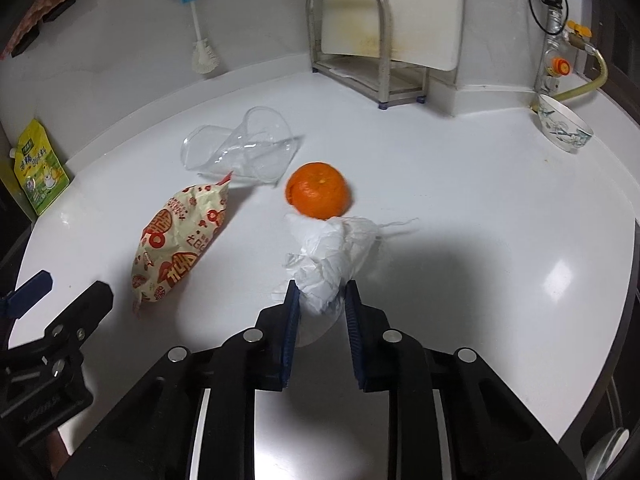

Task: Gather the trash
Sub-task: 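Grasp the white tissue with the right tool while the left tool grasps the snack wrapper, then carry the wrapper and tissue over the bin and open both tools, then move both tools back toward the clear cup and orange on the counter, then close the right tool on the orange peel and lift it, then close the left tool on the clear plastic cup while the right tool holds the orange peel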

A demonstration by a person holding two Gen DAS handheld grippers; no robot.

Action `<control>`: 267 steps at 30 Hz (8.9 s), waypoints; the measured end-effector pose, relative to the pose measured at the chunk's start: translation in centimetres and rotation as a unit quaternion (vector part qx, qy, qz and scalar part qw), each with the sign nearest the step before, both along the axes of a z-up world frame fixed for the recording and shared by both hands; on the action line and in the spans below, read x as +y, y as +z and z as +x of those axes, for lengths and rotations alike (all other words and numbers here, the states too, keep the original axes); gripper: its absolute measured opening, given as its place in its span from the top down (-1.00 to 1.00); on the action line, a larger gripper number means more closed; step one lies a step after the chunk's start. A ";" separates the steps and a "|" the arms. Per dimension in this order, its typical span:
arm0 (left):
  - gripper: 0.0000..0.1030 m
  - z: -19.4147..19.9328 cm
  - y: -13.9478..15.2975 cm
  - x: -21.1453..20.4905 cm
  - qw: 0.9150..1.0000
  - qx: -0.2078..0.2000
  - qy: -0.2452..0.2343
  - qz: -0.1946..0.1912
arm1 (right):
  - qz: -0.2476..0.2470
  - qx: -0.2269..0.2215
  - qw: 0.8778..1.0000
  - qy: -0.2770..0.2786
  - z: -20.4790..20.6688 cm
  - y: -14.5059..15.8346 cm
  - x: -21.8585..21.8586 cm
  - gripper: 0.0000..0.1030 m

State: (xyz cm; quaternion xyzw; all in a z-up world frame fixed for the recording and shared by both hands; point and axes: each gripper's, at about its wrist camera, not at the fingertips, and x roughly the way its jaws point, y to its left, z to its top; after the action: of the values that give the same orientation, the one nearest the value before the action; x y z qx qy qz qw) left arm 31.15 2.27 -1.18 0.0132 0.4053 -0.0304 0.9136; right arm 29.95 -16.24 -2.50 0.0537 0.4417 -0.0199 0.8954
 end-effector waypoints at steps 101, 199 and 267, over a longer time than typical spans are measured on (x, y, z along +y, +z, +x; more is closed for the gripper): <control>0.53 -29.1 -1.6 -5.3 0.992 0.000 -0.124 -0.005 | 0.104 -0.060 0.992 -0.038 -36.4 -2.8 -3.7 0.66; -0.76 -4.2 3.4 -0.6 0.997 -0.042 -0.056 -0.027 | 0.062 -0.040 0.993 0.093 -0.1 3.3 -2.2 -0.26; -0.83 12.2 -0.8 -11.6 0.992 -0.039 0.092 0.070 | 0.175 -0.041 0.983 0.038 6.7 0.9 -12.2 0.55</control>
State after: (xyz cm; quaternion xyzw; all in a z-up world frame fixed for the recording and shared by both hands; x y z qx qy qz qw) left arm 43.37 -9.32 -1.98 0.0407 0.3699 0.0831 0.9245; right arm 36.64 -28.48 -1.57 0.1936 0.4030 0.0939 0.8895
